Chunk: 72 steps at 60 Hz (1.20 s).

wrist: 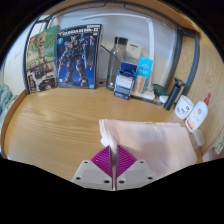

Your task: Fold towel

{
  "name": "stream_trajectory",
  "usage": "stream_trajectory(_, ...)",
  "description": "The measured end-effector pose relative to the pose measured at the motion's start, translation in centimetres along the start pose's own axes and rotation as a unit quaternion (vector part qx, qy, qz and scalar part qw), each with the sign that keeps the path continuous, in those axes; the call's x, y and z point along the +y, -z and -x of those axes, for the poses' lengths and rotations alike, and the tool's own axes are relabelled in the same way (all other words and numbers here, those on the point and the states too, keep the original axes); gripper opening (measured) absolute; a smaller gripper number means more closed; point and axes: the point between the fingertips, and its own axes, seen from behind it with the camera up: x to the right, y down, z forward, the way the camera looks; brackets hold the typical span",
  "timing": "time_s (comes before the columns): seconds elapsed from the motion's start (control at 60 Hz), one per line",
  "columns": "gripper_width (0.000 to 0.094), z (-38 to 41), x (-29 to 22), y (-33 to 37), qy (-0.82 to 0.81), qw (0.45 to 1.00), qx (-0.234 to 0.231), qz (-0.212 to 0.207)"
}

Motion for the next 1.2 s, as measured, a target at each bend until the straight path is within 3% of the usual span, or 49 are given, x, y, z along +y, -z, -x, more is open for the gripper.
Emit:
stream_trajectory(0.133,0.002,0.3,0.0,-0.1,0.025,1.0,0.007,0.015)
stream_trajectory(0.25,0.0017,1.7,-1.8,1.6,-0.028,0.998,-0.052,0.031)
stream_trajectory(0.35,0.0018,-0.6,-7.0,4.7,-0.07,0.994,-0.079,-0.003)
stream_trajectory(0.433,0.0028,-5.0,-10.3,6.4,-0.1,0.992,-0.068,-0.024)
stream_trajectory(0.533,0.0028,-11.9,-10.8,6.5,-0.125,0.991,-0.04,-0.019)
stream_trajectory(0.6,0.0028,-16.4,-9.7,5.5,-0.124,0.992,-0.005,-0.014)
stream_trajectory(0.733,0.0038,-22.6,-4.2,2.7,-0.119,0.991,0.038,0.04)
stream_trajectory(0.767,0.0095,-23.5,-2.7,2.3,-0.121,0.99,0.046,0.057)
stream_trajectory(0.833,0.0351,-25.3,0.3,1.0,-0.115,0.987,0.064,0.087)
stream_trajectory(0.967,0.0739,-27.0,1.2,1.6,-0.101,0.987,0.094,0.082)
stream_trajectory(1.2,0.0791,-21.0,-8.7,8.6,-0.109,0.993,0.038,-0.021)
